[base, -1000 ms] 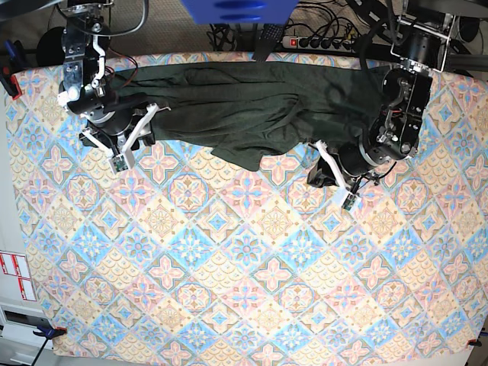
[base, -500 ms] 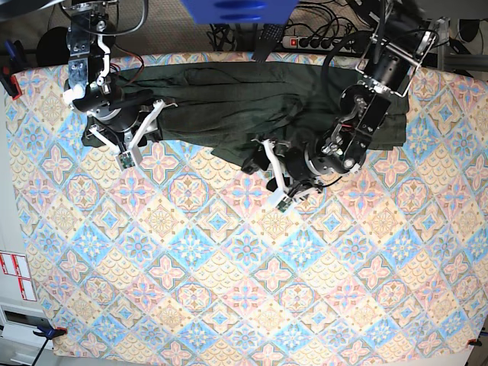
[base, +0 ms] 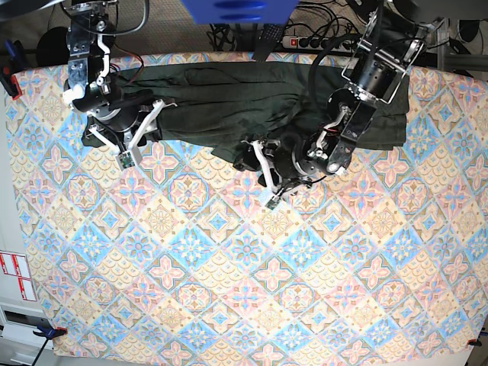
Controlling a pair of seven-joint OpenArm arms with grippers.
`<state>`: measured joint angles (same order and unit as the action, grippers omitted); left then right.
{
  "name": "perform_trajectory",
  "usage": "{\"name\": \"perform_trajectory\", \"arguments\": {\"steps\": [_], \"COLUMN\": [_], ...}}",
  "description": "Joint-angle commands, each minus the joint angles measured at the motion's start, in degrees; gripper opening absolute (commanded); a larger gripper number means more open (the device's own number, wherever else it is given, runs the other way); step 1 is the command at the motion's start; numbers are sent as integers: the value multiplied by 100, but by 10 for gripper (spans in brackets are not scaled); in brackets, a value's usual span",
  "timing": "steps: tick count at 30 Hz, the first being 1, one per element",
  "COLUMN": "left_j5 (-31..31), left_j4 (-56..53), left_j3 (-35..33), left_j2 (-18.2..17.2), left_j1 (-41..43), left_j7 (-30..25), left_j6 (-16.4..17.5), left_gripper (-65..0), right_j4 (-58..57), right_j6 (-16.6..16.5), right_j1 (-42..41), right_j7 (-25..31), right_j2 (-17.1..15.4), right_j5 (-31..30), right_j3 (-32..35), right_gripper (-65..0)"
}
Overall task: Fold the T-shirt properly
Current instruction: 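Fold the held hem portion up toward the collar with the left gripper, then carry the left gripper back to the shirt's end and release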
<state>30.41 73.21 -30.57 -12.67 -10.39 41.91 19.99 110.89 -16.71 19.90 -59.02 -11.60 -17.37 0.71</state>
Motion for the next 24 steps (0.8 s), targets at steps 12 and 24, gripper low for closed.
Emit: {"name": "perform_trajectory", "arguments": {"steps": [12,24], "left_j5": [5,14], "left_j4": [-714,-477], "left_j3": [-394,-350], "left_j2": [304,146], "left_j1": [-284,-293], "left_j7": [-125,-143], "left_j6": [54,63], "left_gripper": [-349,-650], "right_j4": [89,89], "right_j6": [-13,-13], "right_j1": [54,89], "right_j7": [96,105], "right_j2": [-40,-40], "right_j5": [-52,-52], "right_j3": [-23,-23], "right_gripper": [-454,-454]}}
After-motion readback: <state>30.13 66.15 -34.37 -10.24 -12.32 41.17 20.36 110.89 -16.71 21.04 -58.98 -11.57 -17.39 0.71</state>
